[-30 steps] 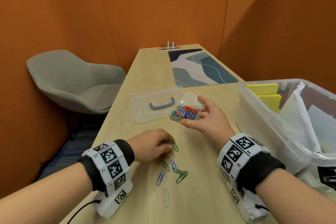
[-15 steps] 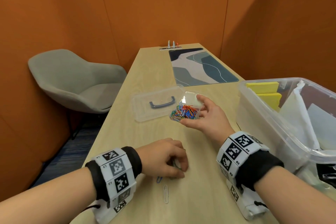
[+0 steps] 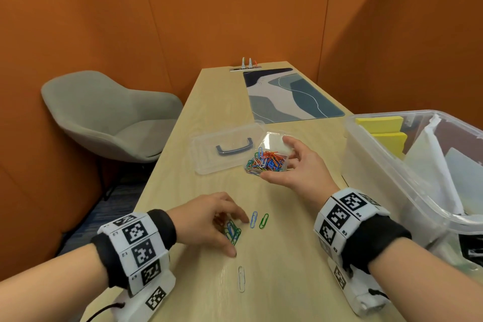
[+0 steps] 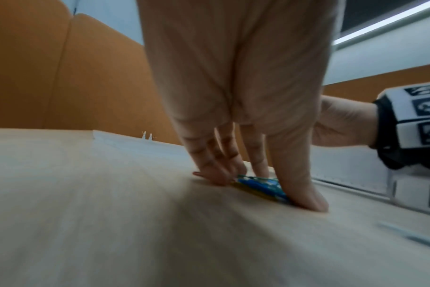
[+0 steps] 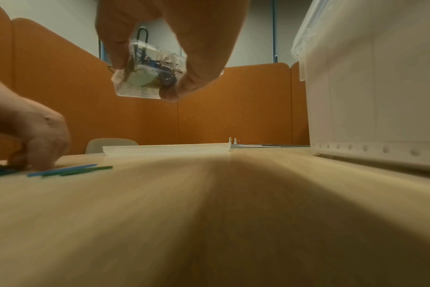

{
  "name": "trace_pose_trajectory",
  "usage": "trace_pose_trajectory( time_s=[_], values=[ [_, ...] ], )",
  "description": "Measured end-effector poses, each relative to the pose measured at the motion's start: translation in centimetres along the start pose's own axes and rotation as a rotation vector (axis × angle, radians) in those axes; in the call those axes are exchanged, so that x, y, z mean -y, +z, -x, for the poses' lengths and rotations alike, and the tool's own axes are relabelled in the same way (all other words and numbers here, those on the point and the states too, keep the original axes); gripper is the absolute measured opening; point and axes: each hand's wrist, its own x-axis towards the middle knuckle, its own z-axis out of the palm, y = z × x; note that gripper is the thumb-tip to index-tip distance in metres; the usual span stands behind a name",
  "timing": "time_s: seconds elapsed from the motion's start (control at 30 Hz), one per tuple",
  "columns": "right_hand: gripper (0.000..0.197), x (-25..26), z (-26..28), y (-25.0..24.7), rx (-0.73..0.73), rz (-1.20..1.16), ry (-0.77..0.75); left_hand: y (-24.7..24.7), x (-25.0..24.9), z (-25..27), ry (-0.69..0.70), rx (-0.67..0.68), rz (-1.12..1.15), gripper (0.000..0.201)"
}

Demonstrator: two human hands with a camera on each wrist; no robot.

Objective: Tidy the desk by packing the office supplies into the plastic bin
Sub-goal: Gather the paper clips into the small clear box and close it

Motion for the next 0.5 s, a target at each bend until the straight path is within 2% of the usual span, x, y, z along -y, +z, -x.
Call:
trace_pose_trajectory(
  time_s=[0.13, 0.37, 0.43, 0.5],
  values=[
    [0.095, 0.0, 0.0, -0.1, 0.007, -0.005, 0.002, -0.5, 0.0, -0.8, -0.020, -0.002, 0.055, 0.033],
    [0.094, -0.2, 0.0, -0.1, 0.008, -0.009, 0.012, -1.1, -0.3, -1.6, -0.047, 0.031, 0.053, 0.019],
    [0.095, -0.2, 0.0, 0.0, 0.010, -0.012, 0.013, -2.3, -1.1, -1.2, -0.036, -0.003, 0.148, 0.012],
    [0.095, -0.3, -0.1, 0.1, 0.006, -0.010, 0.013, -4.4, -2.3, -1.1, 0.017, -0.093, 0.258, 0.016]
  ],
)
